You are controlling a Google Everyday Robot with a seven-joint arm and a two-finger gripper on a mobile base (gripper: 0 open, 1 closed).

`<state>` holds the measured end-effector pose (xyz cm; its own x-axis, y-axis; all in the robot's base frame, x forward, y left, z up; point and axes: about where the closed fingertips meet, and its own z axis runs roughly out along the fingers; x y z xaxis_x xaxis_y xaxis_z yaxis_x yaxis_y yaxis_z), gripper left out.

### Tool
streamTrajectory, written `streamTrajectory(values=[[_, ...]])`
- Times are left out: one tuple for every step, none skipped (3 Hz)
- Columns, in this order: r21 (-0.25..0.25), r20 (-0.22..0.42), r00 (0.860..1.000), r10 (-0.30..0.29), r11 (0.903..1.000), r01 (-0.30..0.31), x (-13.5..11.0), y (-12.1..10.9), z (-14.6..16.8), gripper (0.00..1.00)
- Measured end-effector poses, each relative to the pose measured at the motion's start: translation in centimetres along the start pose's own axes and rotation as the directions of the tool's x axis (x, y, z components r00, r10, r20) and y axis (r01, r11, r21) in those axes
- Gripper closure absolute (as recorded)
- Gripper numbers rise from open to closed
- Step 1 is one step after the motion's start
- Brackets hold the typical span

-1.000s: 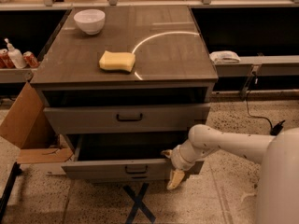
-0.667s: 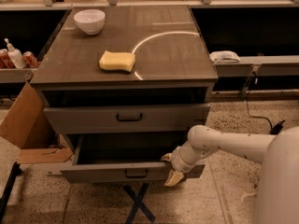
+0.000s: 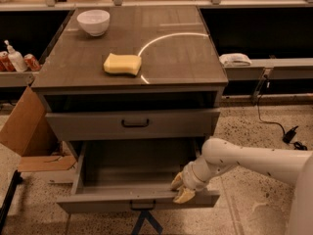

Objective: Open middle drawer

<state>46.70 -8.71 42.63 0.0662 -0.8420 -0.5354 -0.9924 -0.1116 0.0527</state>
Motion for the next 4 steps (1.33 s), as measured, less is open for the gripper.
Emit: streamTrajectory(values=[[0.015, 0.07, 0.997, 0.041, 0.999, -0.042, -0.4, 2.9, 0.8, 1.0], [0.047, 0.153, 0.985, 0.073, 0.9956, -0.082, -0.7, 5.1, 1.7, 1.0], [0.053, 0.166, 0.983, 0.08, 0.9945, -0.09, -0.6, 5.5, 1.7, 0.84], [0.05, 0.167, 0.983, 0.08, 0.9947, -0.09, -0.7, 5.5, 1.9, 0.6]])
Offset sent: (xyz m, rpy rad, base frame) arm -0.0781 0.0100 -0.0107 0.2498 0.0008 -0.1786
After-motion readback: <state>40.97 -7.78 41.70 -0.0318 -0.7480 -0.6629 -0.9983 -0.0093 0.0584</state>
